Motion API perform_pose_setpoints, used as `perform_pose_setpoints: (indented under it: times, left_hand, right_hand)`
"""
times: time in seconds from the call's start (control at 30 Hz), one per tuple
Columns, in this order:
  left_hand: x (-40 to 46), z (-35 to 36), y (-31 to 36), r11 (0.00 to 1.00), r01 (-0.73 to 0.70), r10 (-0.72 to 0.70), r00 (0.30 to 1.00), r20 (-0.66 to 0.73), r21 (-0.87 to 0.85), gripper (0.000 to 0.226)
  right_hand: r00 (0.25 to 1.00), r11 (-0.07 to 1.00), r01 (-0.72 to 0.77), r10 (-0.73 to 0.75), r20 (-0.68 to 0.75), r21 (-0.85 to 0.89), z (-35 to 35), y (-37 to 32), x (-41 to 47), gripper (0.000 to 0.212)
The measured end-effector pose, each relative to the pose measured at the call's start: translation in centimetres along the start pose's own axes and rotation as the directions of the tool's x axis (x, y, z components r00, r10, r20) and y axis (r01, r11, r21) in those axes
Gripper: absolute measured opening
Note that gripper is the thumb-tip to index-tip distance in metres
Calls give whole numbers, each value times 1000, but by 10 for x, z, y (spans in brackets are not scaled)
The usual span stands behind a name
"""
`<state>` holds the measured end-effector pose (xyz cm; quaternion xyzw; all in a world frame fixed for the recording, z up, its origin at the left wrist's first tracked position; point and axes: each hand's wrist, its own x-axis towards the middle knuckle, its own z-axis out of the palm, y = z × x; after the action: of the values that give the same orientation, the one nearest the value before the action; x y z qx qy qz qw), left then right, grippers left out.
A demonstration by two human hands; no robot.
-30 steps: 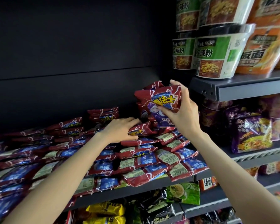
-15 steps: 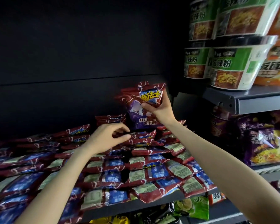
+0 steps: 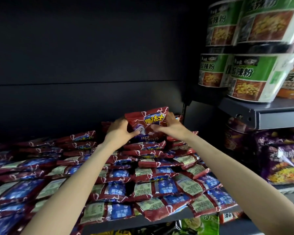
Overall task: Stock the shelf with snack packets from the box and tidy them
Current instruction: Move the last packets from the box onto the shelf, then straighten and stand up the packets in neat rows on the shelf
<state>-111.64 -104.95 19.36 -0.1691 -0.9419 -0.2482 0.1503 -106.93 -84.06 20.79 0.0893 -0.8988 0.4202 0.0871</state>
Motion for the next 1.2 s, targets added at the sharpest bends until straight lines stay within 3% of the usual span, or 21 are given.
perform_pose_setpoints:
  times: [0.1, 0.2, 0.33, 0.4, 0.5, 0.6, 0.67, 0.73, 0.83, 1.03, 1.2]
  left_hand:
    - [1, 9, 0, 999, -36, 36, 999, -19, 29, 52]
    - [11, 7, -3, 1000, -9, 9, 1000, 7, -2, 51]
    - [2, -8, -5, 893, -43, 111, 986, 127, -447, 74]
    - [-9, -11, -3, 872, -89, 193, 966, 171, -482, 78]
    - [-18, -16, 2, 880, -159, 293, 923, 249, -447, 67]
    - [-17, -20, 4, 888, -233, 354, 896, 268, -396, 50]
    - [-11, -18, 3, 914, -267, 350, 899, 262, -306, 44]
    - [-5, -12, 4, 928, -344, 371, 892, 260, -145, 46]
    - [1, 6, 4, 917, -399, 380, 886, 264, 17, 50]
    - [19, 24, 15, 924, -332, 295, 934, 202, 187, 50]
    - [5, 17, 13, 954, -300, 300, 945, 131, -14, 45]
  right_hand:
    - [996, 996, 89, -90, -20, -24, -17, 1, -4, 68]
    - [995, 982, 85, -94, -45, -166, -14, 4, 3, 64]
    - [995, 920, 39, -72, -70, -390, -6, 21, 5, 51]
    - [998, 974, 61, -61, 6, -218, -8, 20, -3, 61]
    - [986, 991, 128, -131, 100, 31, -18, 15, -16, 74]
    - [963, 983, 169, -180, 201, 68, -23, 8, -28, 63]
    - [963, 968, 244, -235, 130, -59, -19, 4, -27, 47]
    - [955, 897, 296, -284, 87, -328, -11, 3, -20, 37]
    - [973, 757, 215, -219, 71, -617, 3, 13, -8, 37]
    - [996, 814, 69, -88, -4, -576, 15, 23, 7, 40]
    - [997, 789, 64, -74, 10, -611, 8, 12, -8, 50]
